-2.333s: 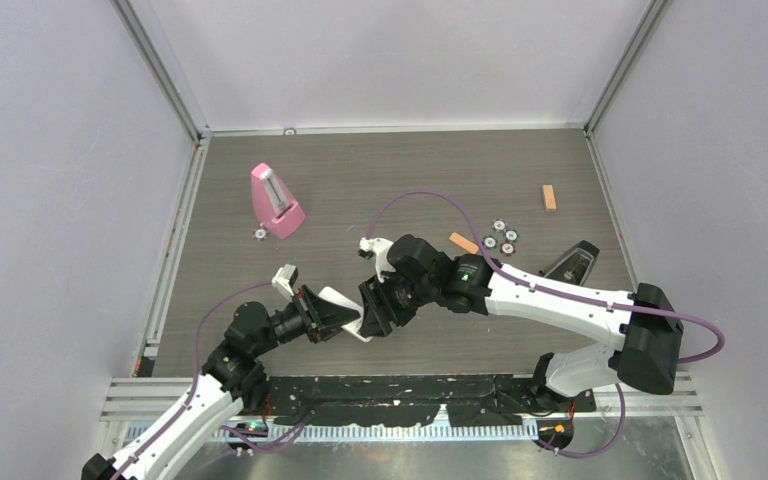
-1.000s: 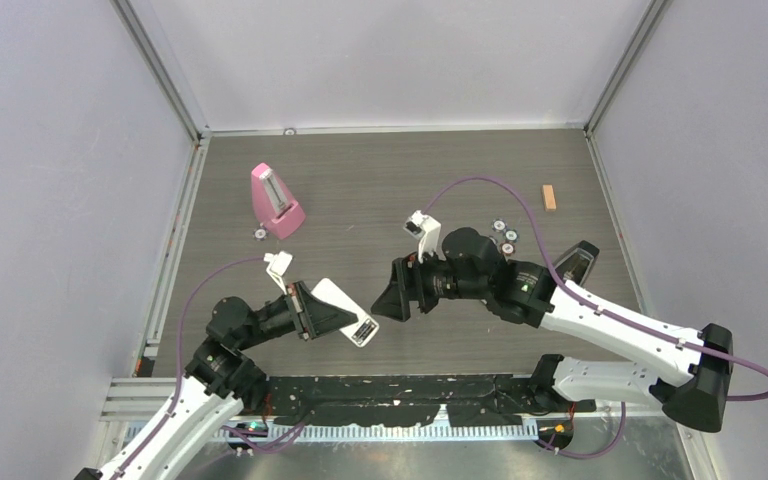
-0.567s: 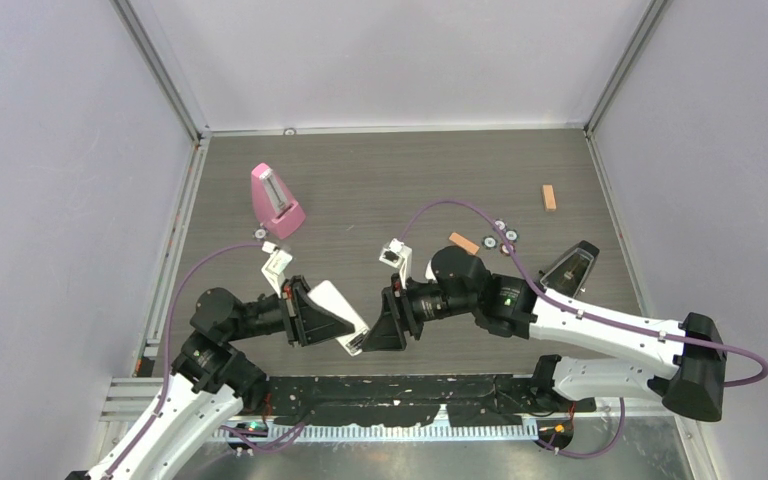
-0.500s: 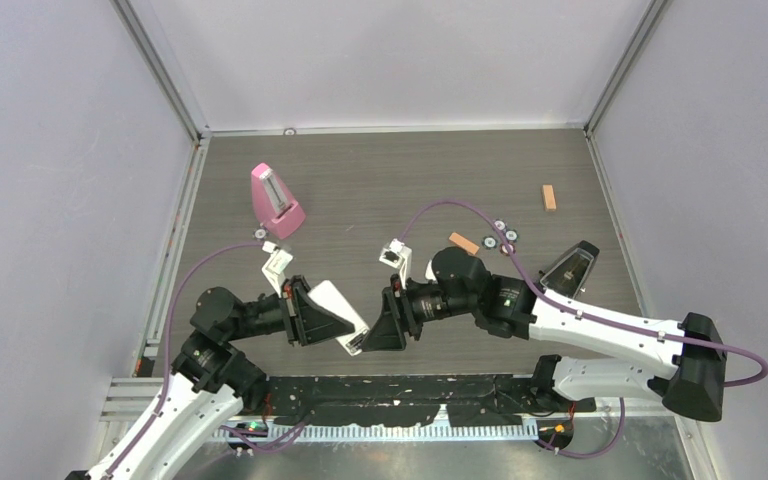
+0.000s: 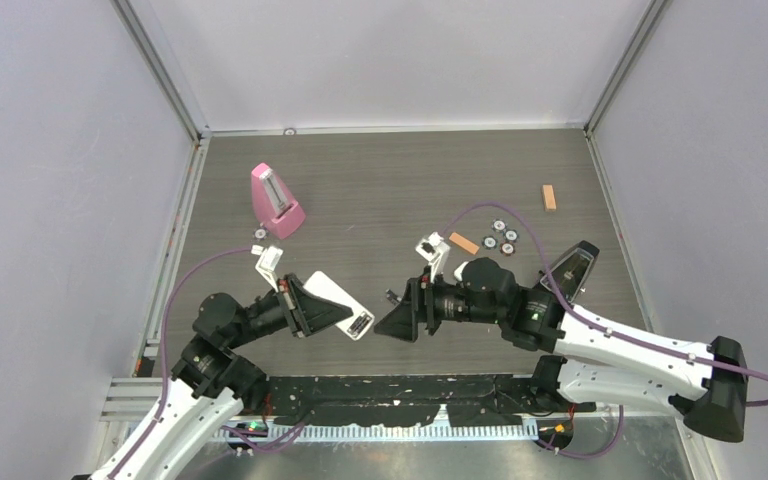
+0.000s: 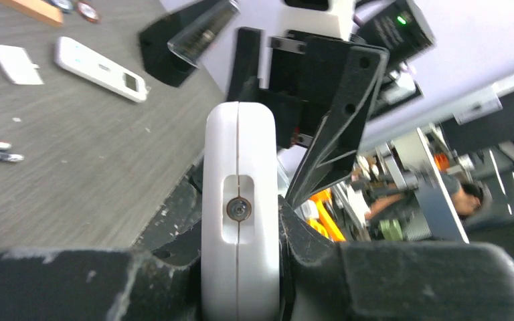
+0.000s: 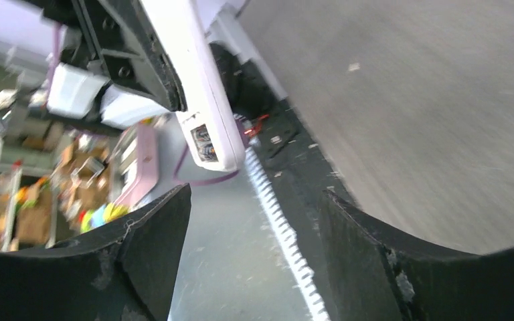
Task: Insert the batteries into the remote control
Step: Pick up the battery cover at the center of the board.
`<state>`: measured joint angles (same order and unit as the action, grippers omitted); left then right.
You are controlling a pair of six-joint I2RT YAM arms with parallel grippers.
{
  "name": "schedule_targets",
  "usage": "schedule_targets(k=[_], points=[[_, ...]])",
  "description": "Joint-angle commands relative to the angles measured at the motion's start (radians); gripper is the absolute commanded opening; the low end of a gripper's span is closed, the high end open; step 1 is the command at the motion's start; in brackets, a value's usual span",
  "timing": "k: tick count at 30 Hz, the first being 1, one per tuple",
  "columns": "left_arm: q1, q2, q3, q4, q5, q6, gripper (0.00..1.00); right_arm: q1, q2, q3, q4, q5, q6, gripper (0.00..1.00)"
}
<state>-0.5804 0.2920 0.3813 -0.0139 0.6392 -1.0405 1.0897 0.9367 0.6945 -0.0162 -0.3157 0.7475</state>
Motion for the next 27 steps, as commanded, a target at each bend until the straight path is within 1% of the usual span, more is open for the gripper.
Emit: schedule_targets(k=[1, 2, 3, 4, 6, 7, 8, 9, 14, 18, 22, 27], points=[[-0.001, -0.042, -0.072, 0.001, -0.246, -0.061, 0.00, -0.054, -0.057, 0.073, -0.289, 0.349, -0.021, 0.74], [-0.001, -0.045, -0.091, 0.007, -0.276, -0.073, 0.00, -0.070, -0.050, 0.083, -0.334, 0.432, -0.007, 0.74], [0.000, -0.043, -0.107, 0.033, -0.300, -0.080, 0.00, -0.116, -0.021, 0.101, -0.397, 0.459, -0.002, 0.71], [-0.001, -0.040, -0.121, 0.056, -0.318, -0.091, 0.00, -0.169, -0.004, 0.111, -0.424, 0.486, -0.003, 0.69], [-0.001, -0.027, -0.142, 0.107, -0.345, -0.104, 0.00, -0.233, 0.079, 0.151, -0.490, 0.527, -0.016, 0.64], [0.000, -0.022, -0.148, 0.117, -0.364, -0.110, 0.00, -0.246, 0.142, 0.188, -0.522, 0.566, -0.026, 0.61], [-0.001, -0.019, -0.148, 0.119, -0.382, -0.115, 0.00, -0.272, 0.179, 0.208, -0.539, 0.587, -0.035, 0.60], [-0.001, -0.016, -0.148, 0.125, -0.399, -0.112, 0.00, -0.285, 0.249, 0.247, -0.565, 0.611, -0.038, 0.60], [0.001, -0.018, -0.149, 0.115, -0.484, -0.117, 0.00, -0.380, 0.474, 0.342, -0.543, 0.601, -0.049, 0.57], [0.002, -0.033, -0.153, 0.102, -0.528, -0.119, 0.00, -0.405, 0.611, 0.400, -0.533, 0.590, -0.042, 0.56], [0.001, -0.042, -0.163, 0.099, -0.544, -0.119, 0.00, -0.408, 0.715, 0.440, -0.523, 0.577, -0.040, 0.54], [0.002, -0.041, -0.178, 0.104, -0.546, -0.121, 0.00, -0.407, 0.778, 0.464, -0.514, 0.580, -0.034, 0.50]])
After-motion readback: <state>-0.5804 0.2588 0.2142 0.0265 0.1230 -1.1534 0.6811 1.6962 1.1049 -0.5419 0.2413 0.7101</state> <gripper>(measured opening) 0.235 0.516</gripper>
